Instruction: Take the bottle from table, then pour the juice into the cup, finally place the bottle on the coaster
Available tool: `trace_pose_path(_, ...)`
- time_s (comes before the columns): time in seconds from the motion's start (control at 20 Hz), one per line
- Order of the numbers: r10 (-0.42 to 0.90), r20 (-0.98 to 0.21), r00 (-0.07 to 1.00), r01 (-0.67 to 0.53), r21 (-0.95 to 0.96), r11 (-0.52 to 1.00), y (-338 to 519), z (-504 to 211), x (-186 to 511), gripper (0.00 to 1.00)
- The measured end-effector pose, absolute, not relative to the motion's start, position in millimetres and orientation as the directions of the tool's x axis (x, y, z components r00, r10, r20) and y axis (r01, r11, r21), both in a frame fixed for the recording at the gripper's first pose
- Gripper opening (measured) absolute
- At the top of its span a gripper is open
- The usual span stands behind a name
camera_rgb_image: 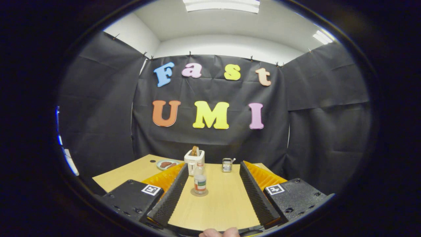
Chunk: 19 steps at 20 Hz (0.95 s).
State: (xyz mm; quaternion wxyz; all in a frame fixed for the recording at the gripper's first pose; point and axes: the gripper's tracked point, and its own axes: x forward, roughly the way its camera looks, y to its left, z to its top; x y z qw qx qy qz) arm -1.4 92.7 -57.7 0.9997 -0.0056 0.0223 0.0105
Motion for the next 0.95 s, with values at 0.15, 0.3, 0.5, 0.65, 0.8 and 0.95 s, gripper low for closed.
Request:
trace_pose_path(0.15, 0.003, -0.043, 0.999, -0.005, -0.029, 1.000, 96.2, -54.5, 2.4, 1.00)
trace_pose_path(0.3, 0.016, -0.046, 0.999, -0.018, -0.050, 0.999, 110.3, -50.5, 5.9, 1.00)
trace_pose_path(0.5, 0.060, -0.065, 0.996, -0.064, -0.069, 0.996, 142.4, -55.0, 4.9, 1.00)
trace_pose_path(0.65, 0.098, -0.067, 0.993, -0.100, -0.033, 0.994, 164.1, -54.9, 4.8, 1.00)
trace_pose_path(0.8, 0.110, -0.077, 0.991, -0.110, 0.008, 0.994, 171.0, -58.1, 8.7, 1.00)
trace_pose_path(0.95, 0.096, -0.088, 0.991, -0.096, 0.010, 0.995, 170.6, -62.6, 14.9, 1.00)
